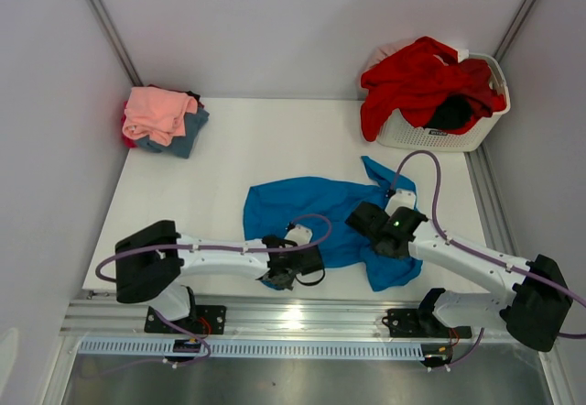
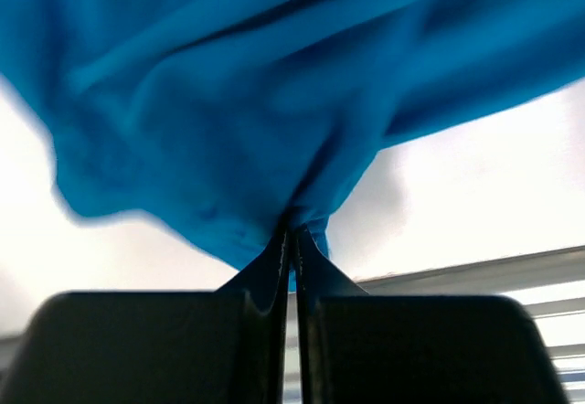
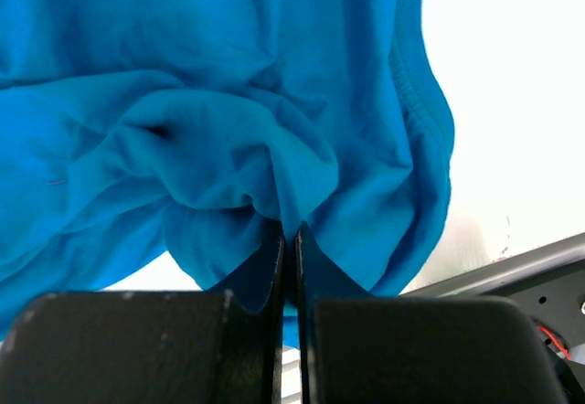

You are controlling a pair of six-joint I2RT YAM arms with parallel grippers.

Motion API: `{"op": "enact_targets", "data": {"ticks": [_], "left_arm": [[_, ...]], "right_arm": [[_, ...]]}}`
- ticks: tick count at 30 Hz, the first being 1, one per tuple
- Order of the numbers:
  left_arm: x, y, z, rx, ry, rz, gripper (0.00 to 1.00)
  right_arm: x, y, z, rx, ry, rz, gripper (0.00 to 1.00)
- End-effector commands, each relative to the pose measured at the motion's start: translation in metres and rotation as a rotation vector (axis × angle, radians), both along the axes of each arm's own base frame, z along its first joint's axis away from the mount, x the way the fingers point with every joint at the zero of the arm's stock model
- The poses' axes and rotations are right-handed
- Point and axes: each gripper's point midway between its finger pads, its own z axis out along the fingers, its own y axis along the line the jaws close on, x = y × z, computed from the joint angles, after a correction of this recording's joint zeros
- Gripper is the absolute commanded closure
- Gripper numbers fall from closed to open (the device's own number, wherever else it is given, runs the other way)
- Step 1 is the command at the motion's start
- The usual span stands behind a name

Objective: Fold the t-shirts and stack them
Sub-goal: Flatten out the tshirt

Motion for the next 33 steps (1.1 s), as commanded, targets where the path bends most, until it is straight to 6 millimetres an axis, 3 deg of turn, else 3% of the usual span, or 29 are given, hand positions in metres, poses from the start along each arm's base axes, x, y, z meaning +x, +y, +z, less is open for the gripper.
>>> {"op": "enact_targets", "data": {"ticks": [1,3,6,12,16,21,28,30,31,33], "left_arm": [[0.002,0.035,0.029,0.077,-0.054,0.113,0.99],[0.001,0.047,0.039,0.09,-0.065,0.189,0.99],[0.0,0.084,0.054,0.126,-0.059,0.341,0.99],[-0.01,0.145,0.066,0.122,-0.041,0.547,0.99],[-0.019,0.143,0.077,-0.015,0.001,0.586,0.99],[-0.037,0.171,0.081,0.096,0.027,0.686,0.99],[-0.042,0.172,0.081,0.093,0.044,0.722,0.99],[-0.039,0.17,0.085,0.068,0.034,0.705,0.87],[-0.037,0.169,0.088,0.056,0.022,0.699,0.74],[-0.035,0.168,0.089,0.042,0.013,0.692,0.66]], "right_arm": [[0.009,-0.009,0.013,-0.008,-0.06,-0.073,1.0],[0.01,-0.013,0.012,-0.003,-0.063,-0.097,1.0],[0.012,-0.018,0.014,-0.001,-0.07,-0.133,1.0],[0.008,-0.031,0.014,-0.043,-0.045,-0.163,1.0],[0.003,-0.039,0.013,-0.076,-0.028,-0.169,1.0],[0.0,-0.04,0.011,-0.081,-0.001,-0.168,1.0],[-0.006,-0.032,0.006,-0.049,0.029,-0.141,1.0],[-0.005,-0.028,0.005,-0.041,0.04,-0.114,0.88],[-0.003,-0.025,0.006,-0.034,0.036,-0.103,0.85],[0.0,-0.021,0.008,-0.037,0.034,-0.08,0.77]]}}
